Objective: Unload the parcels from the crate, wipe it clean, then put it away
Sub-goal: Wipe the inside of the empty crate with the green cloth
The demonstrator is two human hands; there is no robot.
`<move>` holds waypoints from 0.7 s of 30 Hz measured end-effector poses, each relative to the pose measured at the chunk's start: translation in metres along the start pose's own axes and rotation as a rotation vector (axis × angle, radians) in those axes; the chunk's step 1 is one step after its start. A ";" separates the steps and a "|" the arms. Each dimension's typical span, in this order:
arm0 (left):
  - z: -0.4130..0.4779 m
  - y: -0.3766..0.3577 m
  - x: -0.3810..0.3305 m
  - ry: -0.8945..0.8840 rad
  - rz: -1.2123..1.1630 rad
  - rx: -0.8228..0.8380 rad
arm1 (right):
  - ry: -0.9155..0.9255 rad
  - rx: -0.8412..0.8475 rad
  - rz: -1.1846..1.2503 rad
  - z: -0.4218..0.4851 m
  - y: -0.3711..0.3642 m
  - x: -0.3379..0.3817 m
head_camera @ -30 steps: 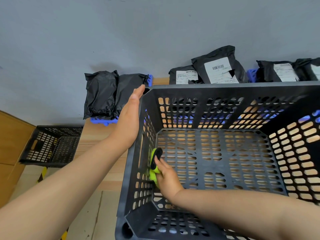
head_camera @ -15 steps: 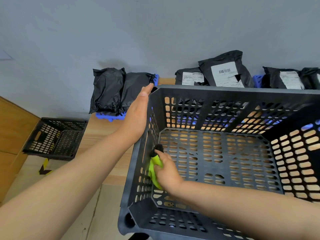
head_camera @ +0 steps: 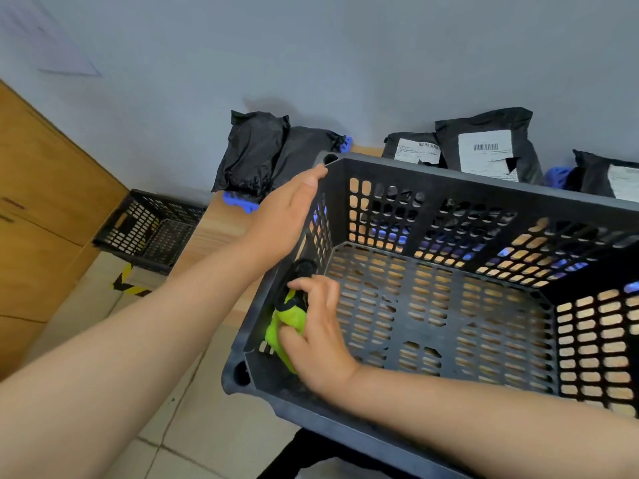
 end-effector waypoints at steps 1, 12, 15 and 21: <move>-0.008 0.000 0.001 -0.003 -0.003 0.030 | 0.016 -0.023 0.003 0.000 -0.001 -0.002; -0.051 -0.008 0.013 0.005 0.001 0.151 | -0.336 0.142 -0.259 0.015 -0.023 -0.100; -0.052 -0.007 0.015 0.007 0.040 0.145 | -0.398 0.171 -0.291 0.023 -0.024 -0.116; -0.054 -0.006 0.011 0.021 0.051 0.115 | -0.420 0.131 -0.186 0.026 -0.020 -0.113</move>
Point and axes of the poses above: each hand's wrist, its own z-axis towards the middle knuckle, its own y-axis out of the back of the hand, x = y × z, the point moved 5 cm from there along z, towards the middle knuckle, and after that the axes turned 1 degree about y, right-handed, at the moved point
